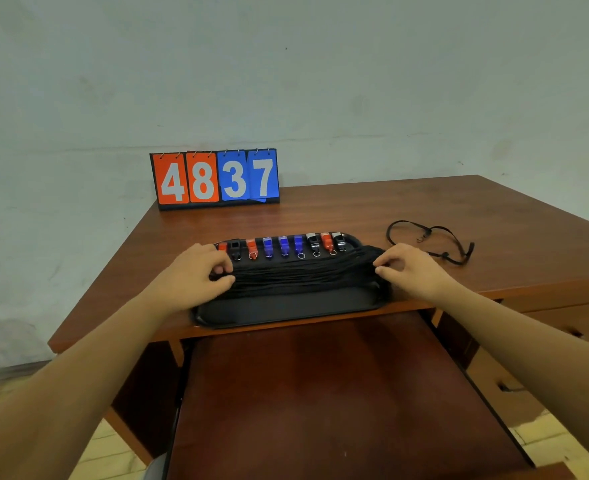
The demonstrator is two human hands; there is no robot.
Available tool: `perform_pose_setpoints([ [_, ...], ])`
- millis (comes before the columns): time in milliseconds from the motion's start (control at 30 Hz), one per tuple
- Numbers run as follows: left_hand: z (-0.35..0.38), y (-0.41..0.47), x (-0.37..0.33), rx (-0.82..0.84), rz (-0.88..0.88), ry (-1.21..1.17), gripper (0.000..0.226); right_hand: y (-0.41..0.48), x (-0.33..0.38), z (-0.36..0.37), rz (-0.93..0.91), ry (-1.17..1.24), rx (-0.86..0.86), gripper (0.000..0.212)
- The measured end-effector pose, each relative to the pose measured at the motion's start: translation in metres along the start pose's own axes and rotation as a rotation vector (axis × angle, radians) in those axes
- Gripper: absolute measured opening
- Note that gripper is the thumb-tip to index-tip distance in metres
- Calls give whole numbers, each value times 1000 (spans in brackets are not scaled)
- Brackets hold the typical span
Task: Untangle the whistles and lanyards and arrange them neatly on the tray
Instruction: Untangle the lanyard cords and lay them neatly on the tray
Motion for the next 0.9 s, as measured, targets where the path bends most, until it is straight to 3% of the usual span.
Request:
perform_pose_setpoints([
  [233, 12, 45, -77, -98, 18, -229, 4, 8, -51, -29, 238, -119, -88, 20],
  [367, 29, 75, -125, -75, 69, -290, 8, 15, -78, -36, 320, -225, -102, 42],
  [467, 42, 94, -153, -28, 95, -309, 10, 22, -96, -34, 406, -376, -16, 53],
  [567, 53, 107, -172, 6, 112, -335, 10, 25, -109, -29, 393, -441, 7, 41],
  [667, 62, 116, -184, 40, 127, -355, 9, 26, -114, -25, 388, -320, -79, 21],
  [833, 71, 123, -195, 87, 135, -395, 7, 27, -110, -30, 377, -215, -18, 11],
  [900, 72, 125, -199, 81, 125, -421, 7, 29, -101, -40, 366, -73, -117, 13],
])
Point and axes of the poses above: each hand's wrist, its own y-axis towards the middle knuckle, its own z-axis out of the palm, x = y × z, the point moved 2 cm from there along y, towards the middle knuckle, and after that the axes turned 7 degrees about -x, right-handed, at the moved point
